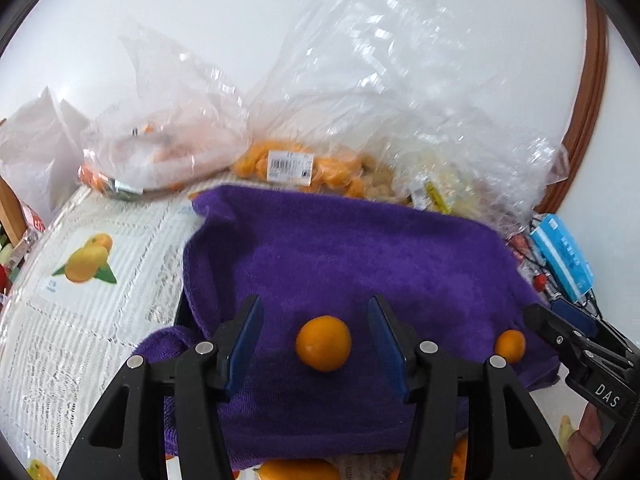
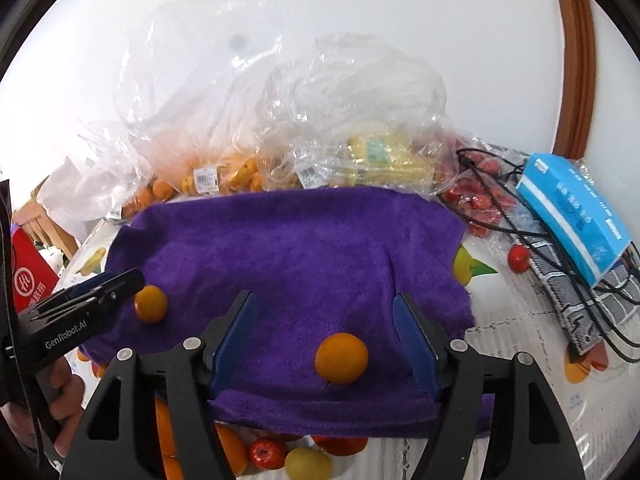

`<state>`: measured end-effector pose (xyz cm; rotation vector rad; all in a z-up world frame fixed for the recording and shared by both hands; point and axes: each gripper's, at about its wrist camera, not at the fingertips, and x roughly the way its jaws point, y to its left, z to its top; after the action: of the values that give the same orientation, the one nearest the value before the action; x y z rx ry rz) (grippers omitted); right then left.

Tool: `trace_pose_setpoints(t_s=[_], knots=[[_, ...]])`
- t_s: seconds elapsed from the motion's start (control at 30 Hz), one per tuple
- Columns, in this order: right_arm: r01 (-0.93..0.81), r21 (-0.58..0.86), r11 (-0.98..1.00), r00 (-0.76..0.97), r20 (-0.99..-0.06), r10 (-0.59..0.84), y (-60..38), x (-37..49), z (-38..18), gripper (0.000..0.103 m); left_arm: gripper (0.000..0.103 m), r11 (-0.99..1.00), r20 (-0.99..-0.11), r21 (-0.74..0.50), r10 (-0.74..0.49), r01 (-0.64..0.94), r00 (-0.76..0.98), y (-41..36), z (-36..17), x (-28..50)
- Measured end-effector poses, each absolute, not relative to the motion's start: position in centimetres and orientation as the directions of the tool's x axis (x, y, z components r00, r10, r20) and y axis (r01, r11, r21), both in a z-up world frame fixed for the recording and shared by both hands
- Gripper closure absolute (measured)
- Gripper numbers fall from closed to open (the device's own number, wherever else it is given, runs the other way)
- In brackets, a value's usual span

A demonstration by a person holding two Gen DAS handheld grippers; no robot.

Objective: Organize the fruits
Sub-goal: 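Open the right tool releasing its orange while the left tool releases its orange, then withdraw both open tools back toward the loose fruit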

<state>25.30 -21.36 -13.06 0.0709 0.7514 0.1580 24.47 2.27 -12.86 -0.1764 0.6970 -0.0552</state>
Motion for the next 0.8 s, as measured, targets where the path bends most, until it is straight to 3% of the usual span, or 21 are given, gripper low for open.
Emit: trace_pose_setpoints(t_s=[0.13, 0.47, 0.57, 0.8], knots=[[-0.101, 0.112, 0.989, 0.747, -0.648, 0.149, -21.1, 23.7, -11.7, 0.032, 0.051, 0.985, -0.592, -0.174, -0.115, 0.013, 0.797, 1.9, -11.4, 23.0], [-0.115, 0.020, 0.993, 0.767, -0.633, 0.102, -20.8, 17.1, -8.3, 0.032, 0.051, 0.991, -0.603, -0.129, -0.109, 0.038, 0.790, 1.6, -10.0, 17.9], [-0.115, 0.003, 0.993, 0.775, -0.625, 0.092, -20.7, 15.1, -7.8, 0.024, 0.051, 0.991, -0.605, -0.126, -0.104, 0.034, 0.789, 1.9, -9.6, 16.1], [-0.113, 0.069, 0.991, 0.781, -0.611, 0.132, -21.5, 11.0, -7.3, 0.017, 0.051, 0.990, -0.618, -0.137, -0.104, 0.023, 0.779, 2.8, -8.9, 12.2]])
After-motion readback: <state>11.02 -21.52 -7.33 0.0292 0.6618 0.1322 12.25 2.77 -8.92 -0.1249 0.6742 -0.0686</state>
